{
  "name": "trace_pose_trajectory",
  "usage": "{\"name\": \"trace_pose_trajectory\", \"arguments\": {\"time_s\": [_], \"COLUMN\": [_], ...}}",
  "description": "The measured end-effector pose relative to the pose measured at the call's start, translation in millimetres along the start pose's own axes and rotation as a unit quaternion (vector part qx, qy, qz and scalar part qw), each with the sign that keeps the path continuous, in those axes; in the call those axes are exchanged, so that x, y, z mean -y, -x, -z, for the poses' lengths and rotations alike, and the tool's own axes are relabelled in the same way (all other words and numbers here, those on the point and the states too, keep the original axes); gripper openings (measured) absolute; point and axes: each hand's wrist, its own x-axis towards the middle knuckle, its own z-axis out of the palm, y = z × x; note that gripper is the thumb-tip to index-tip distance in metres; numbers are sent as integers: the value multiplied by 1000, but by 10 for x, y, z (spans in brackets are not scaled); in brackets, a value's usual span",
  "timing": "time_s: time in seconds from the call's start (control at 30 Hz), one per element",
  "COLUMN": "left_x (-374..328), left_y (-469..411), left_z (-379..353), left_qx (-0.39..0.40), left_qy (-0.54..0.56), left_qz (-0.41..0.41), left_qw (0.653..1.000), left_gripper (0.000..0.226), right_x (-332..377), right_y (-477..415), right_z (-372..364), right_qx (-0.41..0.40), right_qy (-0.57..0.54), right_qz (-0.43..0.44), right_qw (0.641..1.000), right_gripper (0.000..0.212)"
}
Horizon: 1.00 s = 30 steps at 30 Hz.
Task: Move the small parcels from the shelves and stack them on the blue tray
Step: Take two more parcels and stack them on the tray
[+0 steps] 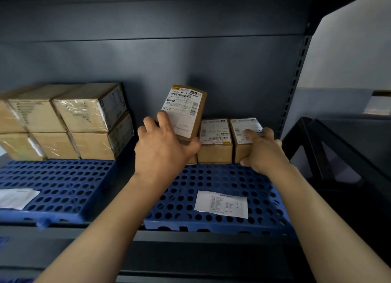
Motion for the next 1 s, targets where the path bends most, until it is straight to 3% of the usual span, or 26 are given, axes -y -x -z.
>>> {"name": "trace_pose_trajectory", "arguments": {"time_s": [0.37, 0.47, 0.63, 0.83, 1.0], "left_x": [130, 198, 223, 182, 171], "left_y": [-119, -191, -276, -404, -439], "left_z": [15, -13, -84, -158, -172], "left_qx": [20, 35, 52, 70, 75], "left_qy": [38, 56, 68, 75, 45], "left_qz": [40, 58, 71, 66, 58], "left_qw": [998, 996, 994, 993, 995], "left_gripper": [80, 79, 77, 77, 83], "right_x": [63, 121, 292, 456, 499], "right_y": [57, 95, 191, 223, 248], "right_z": [94, 128, 226, 223, 223], "right_qx": [-4, -30, -90, -134, -140], "right_qy": [59, 82, 86, 53, 47], "right_qz": [-12, -17, 48, 128, 138], "right_qw": [998, 996, 991, 981, 979], "right_gripper": [88, 79, 69, 39, 37]}}
